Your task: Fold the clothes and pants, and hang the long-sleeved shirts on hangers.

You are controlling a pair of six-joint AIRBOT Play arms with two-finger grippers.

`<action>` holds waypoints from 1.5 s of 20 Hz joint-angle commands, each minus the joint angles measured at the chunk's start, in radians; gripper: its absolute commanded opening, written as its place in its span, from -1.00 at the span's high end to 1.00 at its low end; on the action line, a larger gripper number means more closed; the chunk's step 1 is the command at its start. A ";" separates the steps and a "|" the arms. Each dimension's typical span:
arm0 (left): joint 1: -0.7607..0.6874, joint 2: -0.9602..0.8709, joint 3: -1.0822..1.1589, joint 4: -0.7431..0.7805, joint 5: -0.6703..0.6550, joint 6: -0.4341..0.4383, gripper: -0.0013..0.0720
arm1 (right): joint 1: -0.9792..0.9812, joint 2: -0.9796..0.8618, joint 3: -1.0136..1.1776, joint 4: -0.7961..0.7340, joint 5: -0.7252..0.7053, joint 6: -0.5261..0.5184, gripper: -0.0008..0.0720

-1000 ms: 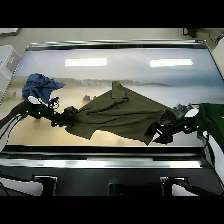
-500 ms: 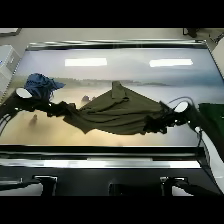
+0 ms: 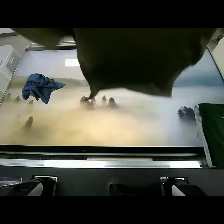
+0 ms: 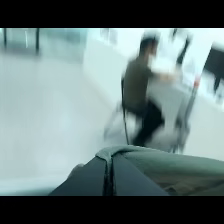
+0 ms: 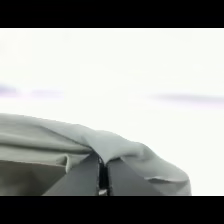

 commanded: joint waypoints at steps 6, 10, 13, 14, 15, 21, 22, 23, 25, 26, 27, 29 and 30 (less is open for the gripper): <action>0.000 0.124 0.071 0.019 0.195 0.026 0.91 | -0.003 0.130 0.099 0.007 -0.212 0.042 0.88; 0.000 0.036 0.069 0.110 0.066 0.022 0.91 | -0.003 0.046 0.081 0.008 0.067 0.122 0.88; 0.000 -0.105 0.002 0.118 -0.068 0.023 0.91 | -0.001 -0.074 -0.129 0.010 0.266 0.177 0.88; 0.000 -0.164 -0.040 0.123 -0.081 0.023 0.91 | 0.008 -0.122 -0.228 0.009 0.257 0.176 0.88; 0.000 -0.224 -0.085 0.136 -0.082 0.023 0.91 | 0.023 -0.175 -0.332 0.009 0.212 0.177 0.88; 0.000 -0.652 -0.191 0.169 -0.165 0.069 0.90 | 0.071 -0.544 -0.568 0.254 -0.149 0.377 0.88; -0.003 -0.701 -0.191 0.169 -0.222 0.040 0.90 | 0.076 -0.579 -0.568 0.308 -0.149 0.374 0.88; -0.008 -0.743 -0.191 0.169 -0.279 0.004 0.90 | 0.083 -0.607 -0.568 0.329 -0.146 0.367 0.88; -0.014 -0.806 -0.191 0.169 -0.383 -0.016 0.90 | 0.093 -0.635 -0.568 0.323 -0.146 0.311 0.88; -0.016 -0.829 -0.191 0.169 -0.430 -0.031 0.90 | 0.093 -0.639 -0.568 0.319 -0.150 0.296 0.88; -0.014 -0.844 -0.191 0.169 -0.464 -0.078 0.90 | 0.090 -0.637 -0.568 0.319 -0.156 0.295 0.88; 0.001 -0.842 -0.187 0.170 -0.530 -0.129 0.19 | 0.040 -0.628 -0.533 0.312 -0.091 0.286 0.80; 0.022 -0.837 -0.170 0.176 -0.595 -0.123 -0.61 | -0.009 -0.617 -0.499 0.296 -0.011 0.253 0.37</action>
